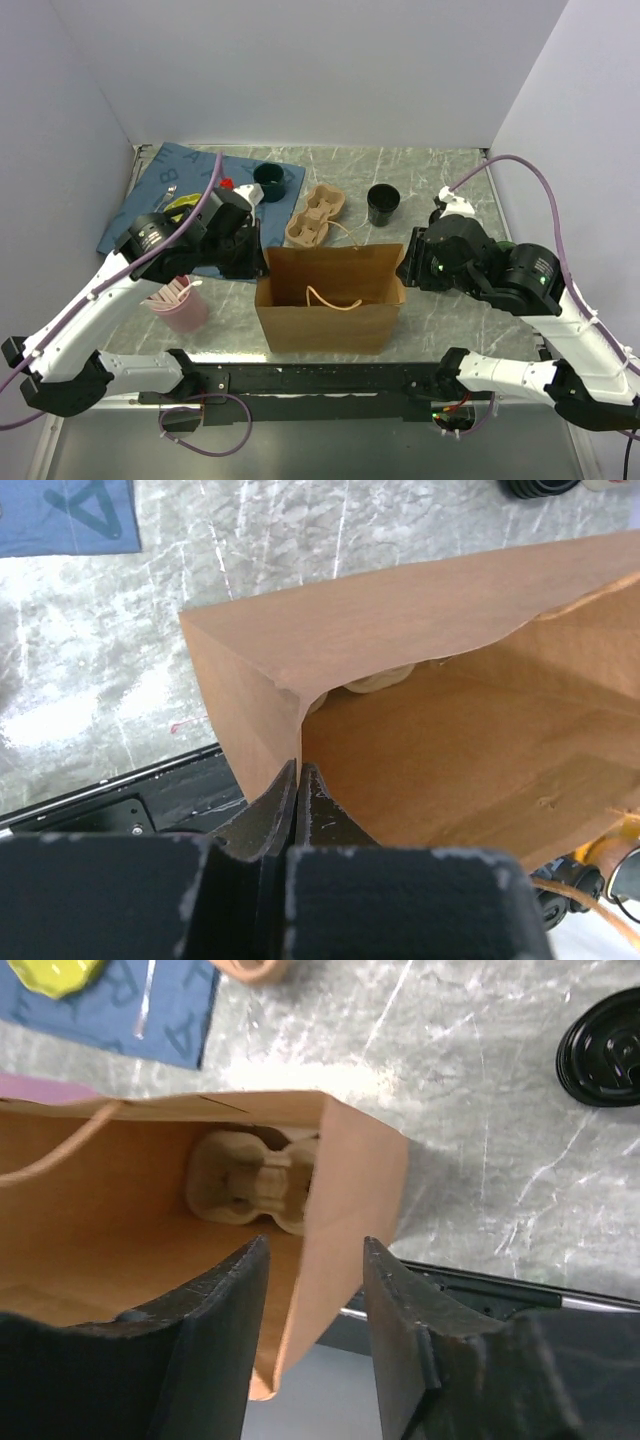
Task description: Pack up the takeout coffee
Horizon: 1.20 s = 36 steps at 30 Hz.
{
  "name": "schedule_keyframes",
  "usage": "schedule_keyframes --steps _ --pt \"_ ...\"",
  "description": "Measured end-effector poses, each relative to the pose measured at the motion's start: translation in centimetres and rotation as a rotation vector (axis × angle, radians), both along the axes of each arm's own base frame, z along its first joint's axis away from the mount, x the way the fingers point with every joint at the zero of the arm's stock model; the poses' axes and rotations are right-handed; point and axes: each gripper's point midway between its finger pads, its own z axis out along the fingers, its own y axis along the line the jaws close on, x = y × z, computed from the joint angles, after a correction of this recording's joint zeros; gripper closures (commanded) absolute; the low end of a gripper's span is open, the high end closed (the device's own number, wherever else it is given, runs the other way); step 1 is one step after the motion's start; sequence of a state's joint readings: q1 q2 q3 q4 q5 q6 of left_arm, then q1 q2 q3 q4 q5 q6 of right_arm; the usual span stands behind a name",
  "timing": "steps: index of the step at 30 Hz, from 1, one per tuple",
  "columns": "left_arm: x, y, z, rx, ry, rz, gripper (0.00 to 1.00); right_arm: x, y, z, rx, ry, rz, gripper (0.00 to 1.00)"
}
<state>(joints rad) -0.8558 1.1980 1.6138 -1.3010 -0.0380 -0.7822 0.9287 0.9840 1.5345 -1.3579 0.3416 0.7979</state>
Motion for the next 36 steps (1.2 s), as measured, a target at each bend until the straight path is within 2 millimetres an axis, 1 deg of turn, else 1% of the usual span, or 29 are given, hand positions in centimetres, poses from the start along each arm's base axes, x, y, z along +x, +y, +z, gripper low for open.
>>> schedule_keyframes --steps 1,3,4,9,11,13,15,16,18,20,21,22,24,25,26,27,28,30,32,33,36 --pt "-0.1 0.0 0.0 -0.005 -0.003 -0.002 0.99 0.0 0.0 -0.2 -0.008 0.006 0.005 0.70" --pt "0.0 -0.2 0.1 -0.019 -0.011 -0.009 0.99 0.2 0.1 -0.4 -0.020 0.008 0.001 0.86" --pt "0.1 -0.4 0.1 -0.022 -0.015 -0.012 0.99 0.3 0.1 -0.5 -0.031 0.006 0.002 1.00" --pt "1.7 -1.5 0.7 -0.011 -0.068 -0.036 0.99 1.0 -0.2 -0.5 -0.093 -0.024 0.018 1.00" --pt "2.9 -2.0 1.9 -0.008 -0.112 -0.037 0.99 1.5 -0.7 -0.1 -0.122 -0.053 0.014 1.00" --pt "4.1 -2.5 3.6 -0.024 -0.175 -0.027 0.99 2.0 -0.9 1.0 -0.131 -0.093 0.006 1.00" --pt "4.7 -2.5 4.9 -0.047 -0.229 -0.020 0.99 2.4 -1.2 1.7 -0.128 -0.133 0.000 1.00" --pt "4.7 -2.5 5.2 -0.061 -0.247 -0.018 0.99 2.5 -1.3 1.9 -0.122 -0.145 -0.001 1.00" --pt "4.3 -2.1 4.8 -0.077 -0.258 -0.018 0.99 2.3 -1.5 1.5 -0.111 -0.156 0.001 0.96" --pt "3.3 -1.3 3.2 -0.070 -0.238 -0.026 0.99 1.9 -1.7 0.5 -0.109 -0.142 0.003 0.92" --pt "2.8 -0.9 2.3 -0.062 -0.220 -0.033 0.99 1.6 -1.8 -0.1 -0.110 -0.129 0.004 0.83" --pt "2.4 -0.7 1.5 -0.054 -0.206 -0.036 0.99 1.5 -1.8 -0.5 -0.110 -0.121 0.004 0.77" --pt "1.9 -0.3 0.0 -0.036 -0.177 -0.044 0.99 1.3 -1.7 -0.9 -0.095 -0.108 0.000 0.72" --pt "1.8 -0.3 -0.2 -0.037 -0.173 -0.046 0.99 1.3 -1.7 -1.0 -0.092 -0.105 -0.003 0.70" --pt "1.9 -0.4 -0.1 -0.042 -0.178 -0.046 0.99 1.3 -1.7 -0.9 -0.086 -0.105 -0.007 0.68" --pt "2.0 -0.5 0.1 -0.049 -0.186 -0.046 0.99 1.3 -1.6 -0.9 -0.083 -0.103 -0.011 0.64" --pt "1.9 -0.5 0.3 -0.054 -0.191 -0.046 0.99 1.3 -1.7 -0.8 -0.082 -0.098 -0.016 0.62" --pt "1.8 -0.3 0.4 -0.063 -0.202 -0.051 0.99 1.4 -1.7 -0.1 -0.073 -0.104 -0.027 0.58" --pt "1.5 -0.2 0.4 -0.071 -0.209 -0.061 0.99 1.6 -1.5 1.1 -0.046 -0.129 -0.033 0.55" --pt "1.4 -0.1 0.3 -0.075 -0.213 -0.070 0.99 1.8 -1.4 1.9 -0.026 -0.151 -0.037 0.50" --pt "1.0 -0.1 0.2 -0.082 -0.220 -0.089 0.99 2.3 -1.3 4.6 0.046 -0.223 -0.054 0.44"
